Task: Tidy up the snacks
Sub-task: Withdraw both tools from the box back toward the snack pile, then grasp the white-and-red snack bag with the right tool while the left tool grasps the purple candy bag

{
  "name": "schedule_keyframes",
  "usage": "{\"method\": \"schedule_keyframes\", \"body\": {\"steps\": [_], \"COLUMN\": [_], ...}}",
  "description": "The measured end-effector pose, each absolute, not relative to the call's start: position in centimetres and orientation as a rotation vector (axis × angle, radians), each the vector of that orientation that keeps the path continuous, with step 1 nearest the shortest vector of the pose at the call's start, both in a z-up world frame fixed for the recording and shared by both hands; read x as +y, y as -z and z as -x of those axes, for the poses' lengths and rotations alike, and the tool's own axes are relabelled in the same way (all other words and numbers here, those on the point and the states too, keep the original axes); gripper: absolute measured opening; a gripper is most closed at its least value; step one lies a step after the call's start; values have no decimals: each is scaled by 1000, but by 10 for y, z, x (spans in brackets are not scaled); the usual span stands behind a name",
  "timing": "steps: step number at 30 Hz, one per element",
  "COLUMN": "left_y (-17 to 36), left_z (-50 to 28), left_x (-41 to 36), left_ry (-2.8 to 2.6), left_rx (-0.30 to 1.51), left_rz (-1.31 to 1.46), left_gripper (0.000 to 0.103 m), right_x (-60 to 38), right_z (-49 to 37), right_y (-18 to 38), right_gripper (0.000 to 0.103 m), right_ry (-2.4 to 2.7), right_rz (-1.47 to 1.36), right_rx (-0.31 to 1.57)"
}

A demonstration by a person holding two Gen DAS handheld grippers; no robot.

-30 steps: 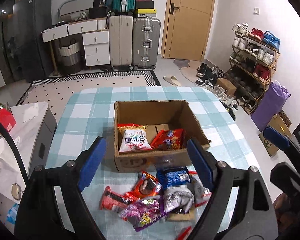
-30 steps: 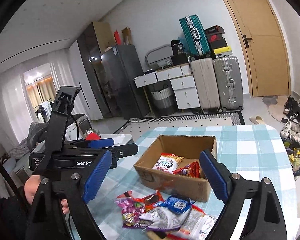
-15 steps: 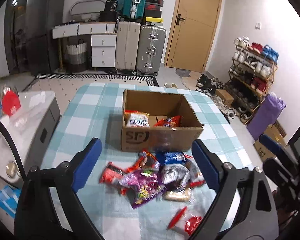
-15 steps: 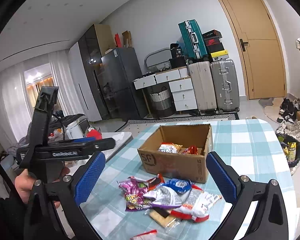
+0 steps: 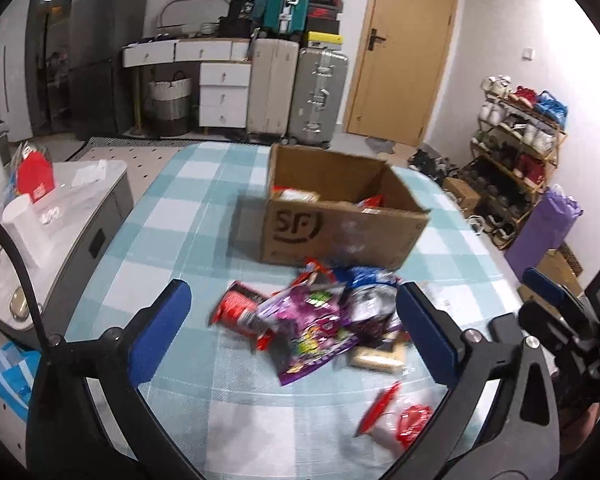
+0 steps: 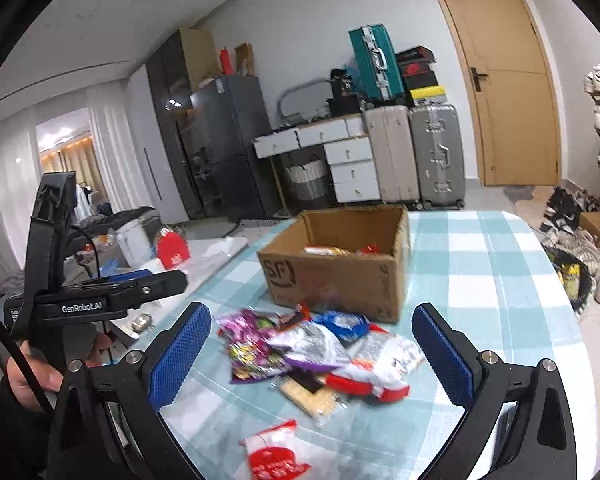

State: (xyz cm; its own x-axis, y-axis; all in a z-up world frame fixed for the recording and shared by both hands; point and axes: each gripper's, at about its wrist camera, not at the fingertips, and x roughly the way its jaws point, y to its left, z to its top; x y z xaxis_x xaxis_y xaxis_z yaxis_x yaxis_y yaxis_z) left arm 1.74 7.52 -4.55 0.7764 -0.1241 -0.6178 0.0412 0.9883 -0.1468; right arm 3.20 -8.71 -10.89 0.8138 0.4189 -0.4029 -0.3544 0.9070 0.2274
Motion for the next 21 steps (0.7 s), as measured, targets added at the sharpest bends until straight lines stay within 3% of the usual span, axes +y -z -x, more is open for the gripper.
{"method": "schedule_keyframes", "body": {"steps": [9,21], "left_y": [108,139], "left_z": [-44,-69], "left_x": [75,74], "left_ry": [68,43], "left_rx": [787,845], "left_rz": [128,97], "left_gripper": [102,102], "right_x": [-104,-109], "right_z": [-63,-125], "right_y": [161,200], "right_gripper": [102,99], "right_ry": [-340,-328], "right_rz": [-200,-280], "right_rx": [631,799]}}
